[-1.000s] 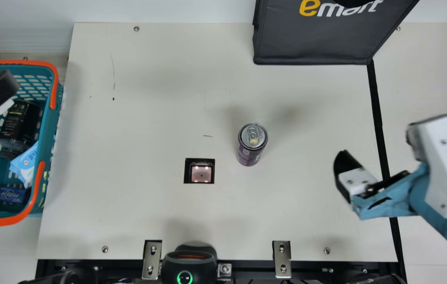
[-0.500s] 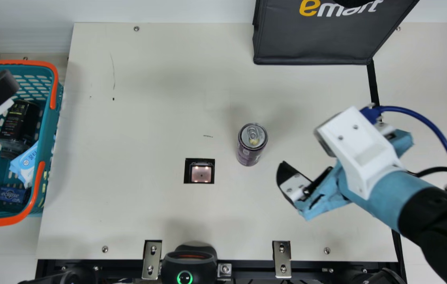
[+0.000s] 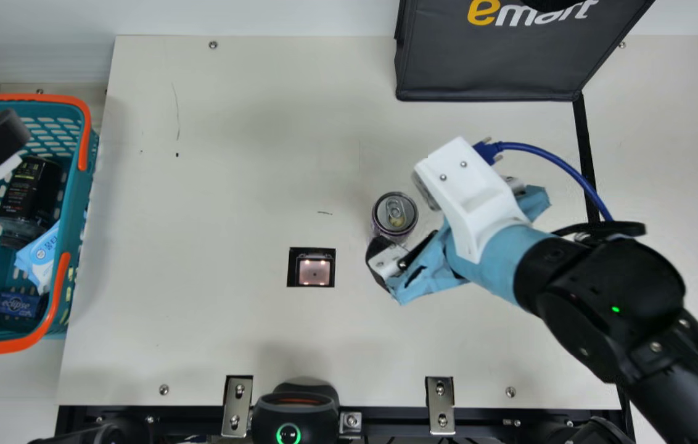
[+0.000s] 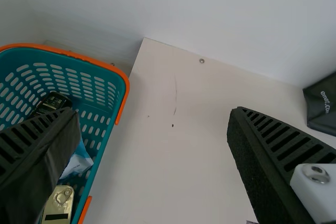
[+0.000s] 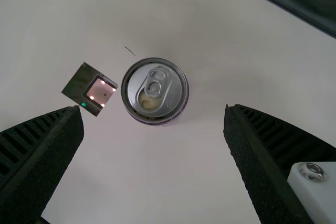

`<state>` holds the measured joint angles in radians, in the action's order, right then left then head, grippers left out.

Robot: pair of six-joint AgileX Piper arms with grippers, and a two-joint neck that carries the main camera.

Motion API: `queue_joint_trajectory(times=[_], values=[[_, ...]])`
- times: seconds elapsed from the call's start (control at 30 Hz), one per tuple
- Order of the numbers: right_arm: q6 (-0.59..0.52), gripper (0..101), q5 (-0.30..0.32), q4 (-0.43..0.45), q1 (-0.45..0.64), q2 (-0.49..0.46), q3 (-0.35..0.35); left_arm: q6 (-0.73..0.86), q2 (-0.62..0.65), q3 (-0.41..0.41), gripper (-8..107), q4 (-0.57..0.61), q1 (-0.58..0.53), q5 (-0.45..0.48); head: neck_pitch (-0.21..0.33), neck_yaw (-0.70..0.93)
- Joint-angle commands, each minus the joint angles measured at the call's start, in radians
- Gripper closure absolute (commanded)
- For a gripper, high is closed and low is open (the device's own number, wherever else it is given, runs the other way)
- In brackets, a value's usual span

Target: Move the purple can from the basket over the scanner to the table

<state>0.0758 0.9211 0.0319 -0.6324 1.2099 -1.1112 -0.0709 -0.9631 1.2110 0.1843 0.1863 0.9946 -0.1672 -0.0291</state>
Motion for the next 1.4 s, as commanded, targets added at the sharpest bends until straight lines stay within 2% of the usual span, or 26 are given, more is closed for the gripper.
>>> queue_joint_trajectory(times=[0.0, 0.5, 0.9, 1.37], values=[[0.013, 6, -0.011, 0.001, -0.005, 0.014, 0.002, 0.000, 0.000, 0.000, 9, 0.000, 0.000, 0.000, 0.029, 0.002], [0.041, 6, -0.082, 0.007, -0.024, 0.115, 0.032, 0.000, 0.000, 0.000, 9, 0.000, 0.000, 0.000, 0.029, 0.002], [0.022, 6, -0.114, -0.009, -0.017, 0.165, 0.050, 0.000, 0.000, 0.000, 9, 0.000, 0.000, 0.000, 0.029, 0.002], [0.026, 100, -0.132, 0.006, -0.019, 0.171, 0.057, 0.000, 0.000, 0.000, 9, 0.000, 0.000, 0.000, 0.029, 0.002]])
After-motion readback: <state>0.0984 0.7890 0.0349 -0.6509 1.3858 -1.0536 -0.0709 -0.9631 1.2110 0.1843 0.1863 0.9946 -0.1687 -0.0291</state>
